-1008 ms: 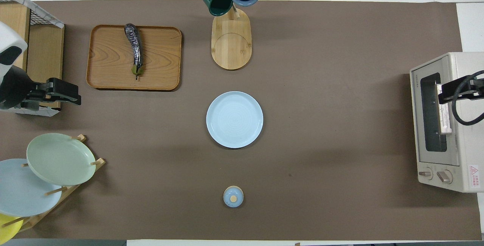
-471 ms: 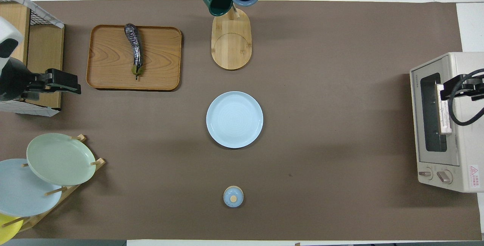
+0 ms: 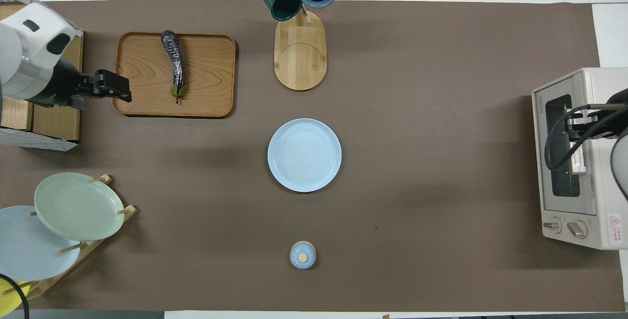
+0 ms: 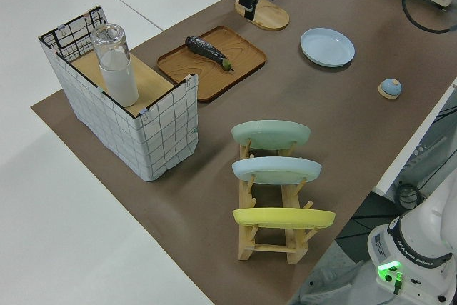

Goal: Put eggplant into oven
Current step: 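Reach the left gripper to the purple eggplant on the tray and grasp it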

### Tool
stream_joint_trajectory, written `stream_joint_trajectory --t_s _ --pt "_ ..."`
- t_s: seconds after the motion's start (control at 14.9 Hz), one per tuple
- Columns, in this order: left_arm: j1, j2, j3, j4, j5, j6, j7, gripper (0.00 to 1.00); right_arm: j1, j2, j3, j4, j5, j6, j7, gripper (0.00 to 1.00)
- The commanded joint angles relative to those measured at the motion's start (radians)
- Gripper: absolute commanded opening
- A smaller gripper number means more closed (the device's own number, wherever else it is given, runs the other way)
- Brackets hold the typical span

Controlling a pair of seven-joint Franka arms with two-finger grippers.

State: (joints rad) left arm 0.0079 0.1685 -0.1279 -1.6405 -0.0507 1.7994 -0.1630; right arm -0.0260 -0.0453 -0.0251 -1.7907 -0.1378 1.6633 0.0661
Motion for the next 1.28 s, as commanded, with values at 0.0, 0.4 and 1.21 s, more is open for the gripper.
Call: stream_joint_trajectory --t_s 0.0,0.4,1.21 --pt "-0.020 0.152 -0.007 0.076 0.002 0.113 -0.013 1.00 -0.002 0.001 0.002 -0.044 -0.062 0.047 0.035 0.00" --pt "-0.069 0.347 -0.004 0.093 0.052 0.320 -0.009 1.00 -0.052 0.012 0.001 -0.148 -0.095 0.145 -0.097 0.00" --pt "-0.077 0.391 -0.006 -0.011 0.173 0.515 0.030 0.94 -0.055 0.004 0.001 -0.199 -0.154 0.174 -0.213 0.00"
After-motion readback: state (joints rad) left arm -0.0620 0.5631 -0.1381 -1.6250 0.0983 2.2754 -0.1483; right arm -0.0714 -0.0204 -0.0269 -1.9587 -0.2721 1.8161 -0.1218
